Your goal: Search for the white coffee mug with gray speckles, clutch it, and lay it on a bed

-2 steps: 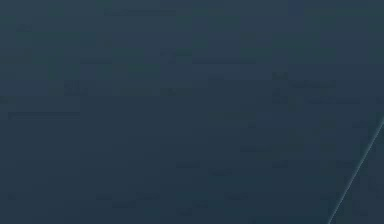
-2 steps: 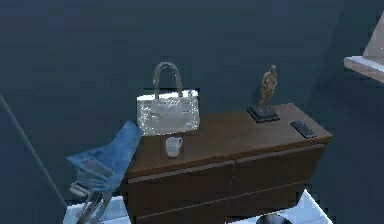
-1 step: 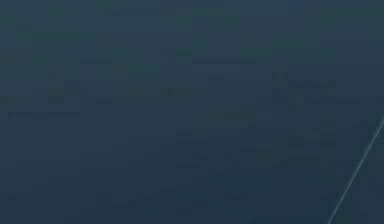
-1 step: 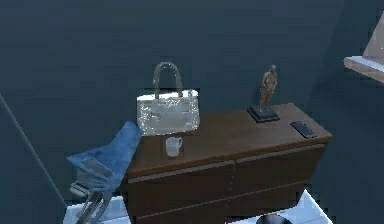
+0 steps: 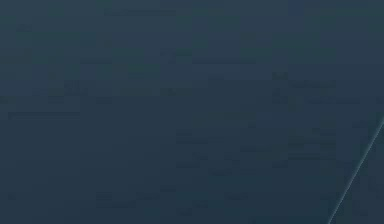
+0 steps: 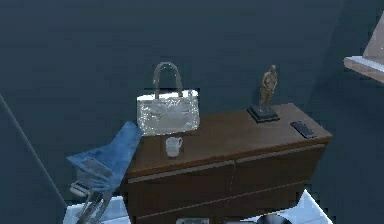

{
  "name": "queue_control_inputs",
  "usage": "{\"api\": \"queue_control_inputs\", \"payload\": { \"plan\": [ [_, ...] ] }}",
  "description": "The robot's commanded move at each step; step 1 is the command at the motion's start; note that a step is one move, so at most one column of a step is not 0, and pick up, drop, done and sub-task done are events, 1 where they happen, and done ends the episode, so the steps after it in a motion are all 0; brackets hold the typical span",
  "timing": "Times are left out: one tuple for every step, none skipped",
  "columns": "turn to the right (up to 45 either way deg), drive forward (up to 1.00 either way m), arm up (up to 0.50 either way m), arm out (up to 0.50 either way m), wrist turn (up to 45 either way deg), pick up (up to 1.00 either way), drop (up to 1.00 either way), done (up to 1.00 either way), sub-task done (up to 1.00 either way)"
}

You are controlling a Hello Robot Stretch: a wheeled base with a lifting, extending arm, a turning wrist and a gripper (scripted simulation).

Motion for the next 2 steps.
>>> {"api": "queue_control_inputs", "payload": {
  "plan": [
    [0.0,0.0,0.0,0.44,0.0,0.0,0.0,0.0,0.0],
    [0.0,0.0,0.0,0.0,45.0,0.0,0.0,0.0,0.0]
  ]
}}
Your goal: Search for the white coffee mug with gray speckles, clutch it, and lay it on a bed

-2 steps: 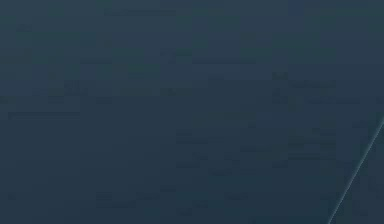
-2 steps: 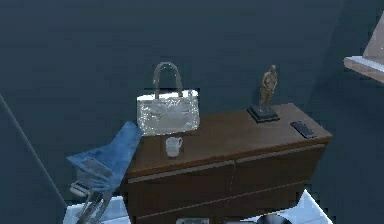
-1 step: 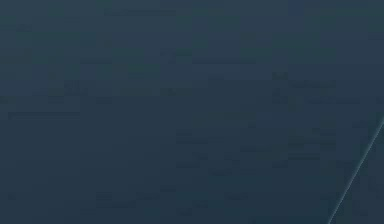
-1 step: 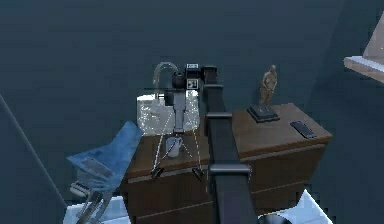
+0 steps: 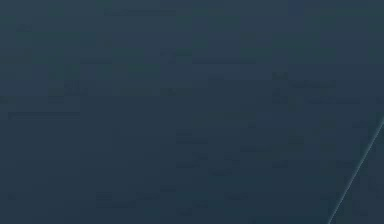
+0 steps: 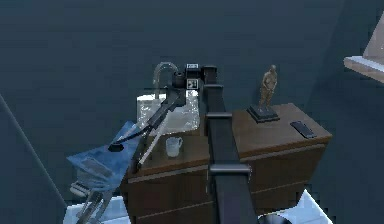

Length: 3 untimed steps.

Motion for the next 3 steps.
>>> {"api": "queue_control_inputs", "payload": {
  "plan": [
    [0.0,0.0,0.0,0.0,45.0,0.0,0.0,0.0,0.0],
    [0.0,0.0,0.0,0.0,45.0,0.0,0.0,0.0,0.0],
    [0.0,0.0,0.0,0.0,24.0,0.0,0.0,0.0,0.0]
  ]
}}
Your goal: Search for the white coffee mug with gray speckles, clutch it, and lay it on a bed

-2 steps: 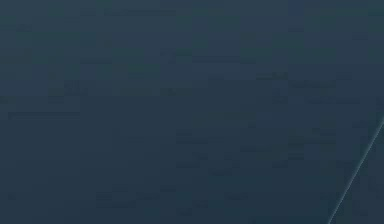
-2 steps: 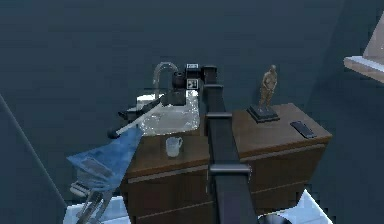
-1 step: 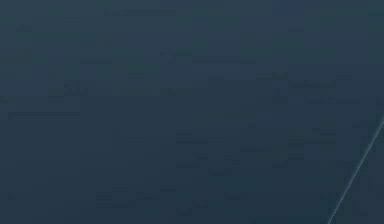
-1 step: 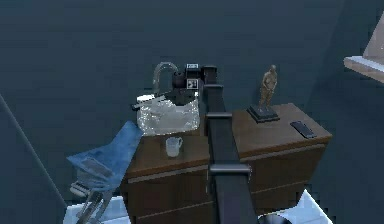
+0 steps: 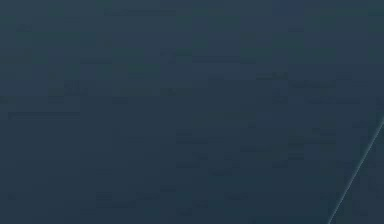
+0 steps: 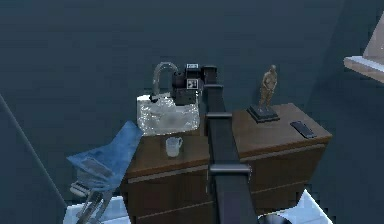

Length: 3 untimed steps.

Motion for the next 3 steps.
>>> {"api": "queue_control_inputs", "payload": {
  "plan": [
    [0.0,0.0,-0.3,0.0,0.0,0.0,0.0,0.0,0.0],
    [0.0,0.0,0.0,0.0,0.0,1.0,0.0,0.0,0.0],
    [0.0,0.0,0.1,0.0,0.0,0.0,0.0,0.0,0.0]
  ]
}}
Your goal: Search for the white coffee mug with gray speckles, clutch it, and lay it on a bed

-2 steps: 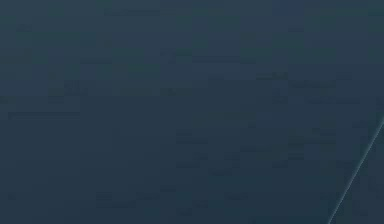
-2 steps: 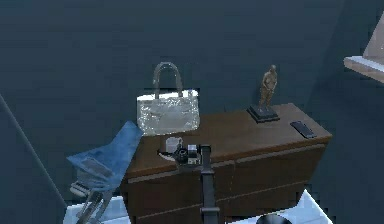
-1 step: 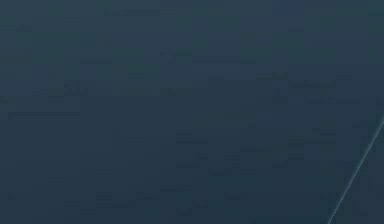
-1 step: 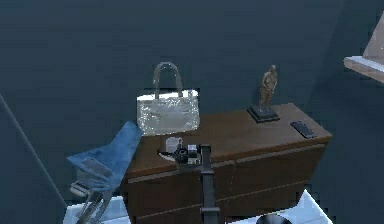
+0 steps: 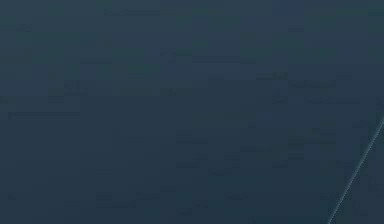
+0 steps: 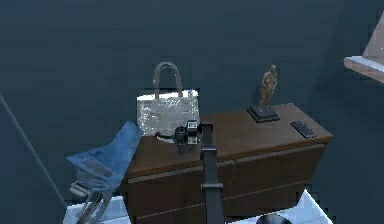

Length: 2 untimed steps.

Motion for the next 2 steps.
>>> {"api": "queue_control_inputs", "payload": {
  "plan": [
    [0.0,0.0,0.28,0.0,0.0,0.0,0.0,0.0,0.0],
    [0.0,0.0,0.0,0.0,-45.0,0.0,0.0,0.0,0.0]
  ]
}}
